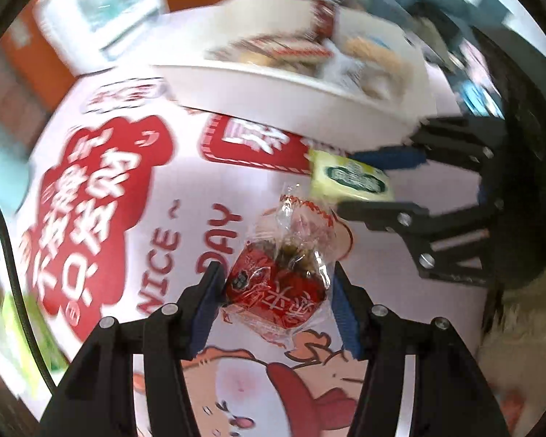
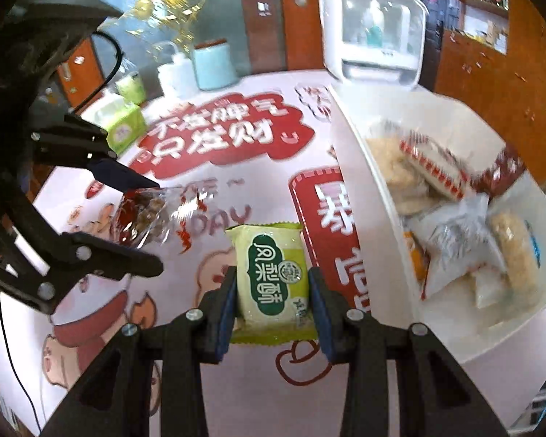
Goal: Organize snacks
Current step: 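Carry both packets over the white tray and open both tools to drop them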
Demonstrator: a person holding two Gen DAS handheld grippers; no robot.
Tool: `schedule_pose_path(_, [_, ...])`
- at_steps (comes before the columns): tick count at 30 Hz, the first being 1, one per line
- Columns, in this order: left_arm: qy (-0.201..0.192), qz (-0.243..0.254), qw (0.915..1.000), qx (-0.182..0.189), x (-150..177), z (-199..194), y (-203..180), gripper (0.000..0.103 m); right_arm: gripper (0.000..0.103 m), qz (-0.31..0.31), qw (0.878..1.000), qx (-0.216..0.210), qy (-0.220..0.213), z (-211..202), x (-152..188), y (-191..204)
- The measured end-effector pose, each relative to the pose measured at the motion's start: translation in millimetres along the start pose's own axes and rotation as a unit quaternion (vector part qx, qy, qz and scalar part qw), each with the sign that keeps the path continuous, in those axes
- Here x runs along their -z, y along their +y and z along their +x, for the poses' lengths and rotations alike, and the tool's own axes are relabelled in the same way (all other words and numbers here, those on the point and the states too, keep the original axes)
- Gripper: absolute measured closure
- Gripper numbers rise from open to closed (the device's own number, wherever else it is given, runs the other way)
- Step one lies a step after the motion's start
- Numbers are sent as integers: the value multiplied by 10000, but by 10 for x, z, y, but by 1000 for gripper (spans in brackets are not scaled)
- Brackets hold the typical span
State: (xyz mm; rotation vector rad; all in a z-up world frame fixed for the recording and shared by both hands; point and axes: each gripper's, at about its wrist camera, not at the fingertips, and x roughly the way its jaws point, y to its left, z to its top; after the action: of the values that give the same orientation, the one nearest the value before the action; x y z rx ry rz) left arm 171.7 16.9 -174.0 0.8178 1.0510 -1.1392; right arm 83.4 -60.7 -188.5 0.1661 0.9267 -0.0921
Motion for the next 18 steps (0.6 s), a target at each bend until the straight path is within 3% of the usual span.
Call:
schedule_pose_path(6, [-299,-1179,9907,-611,-147,-464,23,47,65,-280,9982,-275,-448,-413,-192,-74])
schedule_pose_path(14, [-831,-2207,9643,-1205,-817,-859,-278,47,65,-304,9929,-108,-1149,-987,-483,-589])
schedule_pose_path(18, [-1170,-2720,9470,-1247,-1251,-1005,-421,47,65,-219,9912,65,-1302,-1227,-646,-971])
